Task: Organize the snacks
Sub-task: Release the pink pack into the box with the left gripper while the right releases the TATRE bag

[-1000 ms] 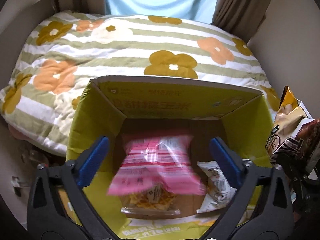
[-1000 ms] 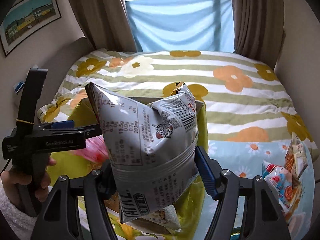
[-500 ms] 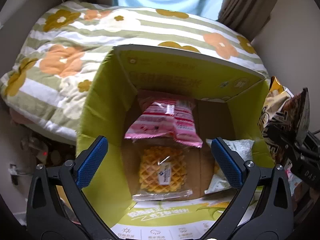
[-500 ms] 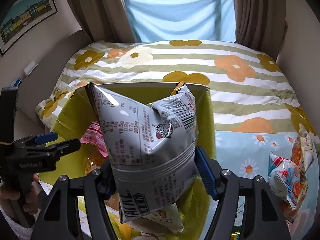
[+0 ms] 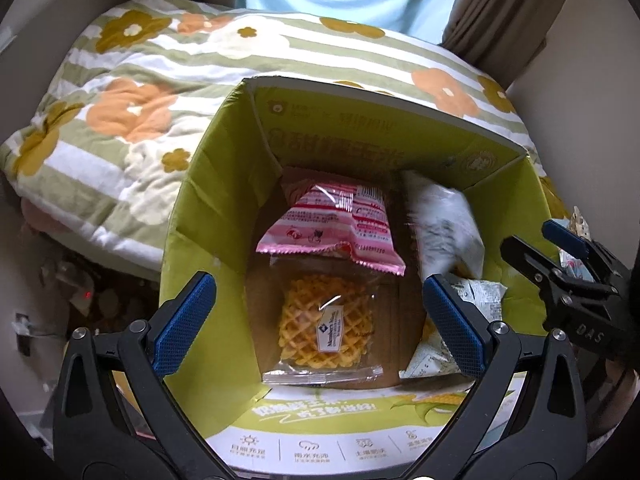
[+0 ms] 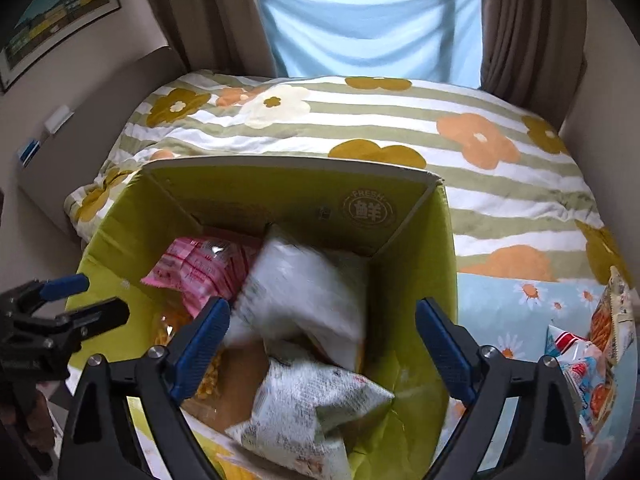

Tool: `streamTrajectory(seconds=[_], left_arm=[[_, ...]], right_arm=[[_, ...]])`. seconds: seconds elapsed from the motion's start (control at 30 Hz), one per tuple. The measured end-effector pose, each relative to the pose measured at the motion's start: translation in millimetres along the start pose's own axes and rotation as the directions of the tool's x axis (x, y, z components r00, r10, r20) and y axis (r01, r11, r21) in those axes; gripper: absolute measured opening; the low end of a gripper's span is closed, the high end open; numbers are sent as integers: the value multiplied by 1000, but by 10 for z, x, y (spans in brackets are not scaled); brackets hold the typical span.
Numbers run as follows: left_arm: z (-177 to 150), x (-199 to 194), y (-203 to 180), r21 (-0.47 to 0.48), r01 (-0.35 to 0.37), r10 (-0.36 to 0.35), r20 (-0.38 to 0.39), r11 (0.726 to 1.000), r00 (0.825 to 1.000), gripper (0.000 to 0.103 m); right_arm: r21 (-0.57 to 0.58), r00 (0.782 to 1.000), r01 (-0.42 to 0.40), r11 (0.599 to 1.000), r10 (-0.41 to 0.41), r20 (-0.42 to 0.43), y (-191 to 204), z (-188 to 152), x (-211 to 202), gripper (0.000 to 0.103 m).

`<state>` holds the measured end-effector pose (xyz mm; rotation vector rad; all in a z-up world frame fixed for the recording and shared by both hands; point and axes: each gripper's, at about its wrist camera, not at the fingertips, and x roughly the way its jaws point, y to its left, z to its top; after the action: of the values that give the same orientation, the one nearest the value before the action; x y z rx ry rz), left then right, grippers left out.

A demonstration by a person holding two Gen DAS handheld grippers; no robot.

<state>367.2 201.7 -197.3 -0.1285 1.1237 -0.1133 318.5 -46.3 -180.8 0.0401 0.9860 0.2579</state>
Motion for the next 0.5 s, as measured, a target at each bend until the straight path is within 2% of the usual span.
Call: streamTrajectory(seconds=[0.1,0.27,0.5], left_arm=[[-30,-12,1,-7,1,-1,-2,1000,1000,102],[-76,-126,-43,-14,3,-3,20,1000,1000,102],[-132,-285,-163,14,-11,10,61,1000,998,102]], right_arm=[[-11,1000,19,1000,-19,0,-1,-54,-48,93],[14,999,-16,1000,16,-29,-48,-83,-118,93],[26,1000,-25,999,25,1,-6,-126,-327,93]])
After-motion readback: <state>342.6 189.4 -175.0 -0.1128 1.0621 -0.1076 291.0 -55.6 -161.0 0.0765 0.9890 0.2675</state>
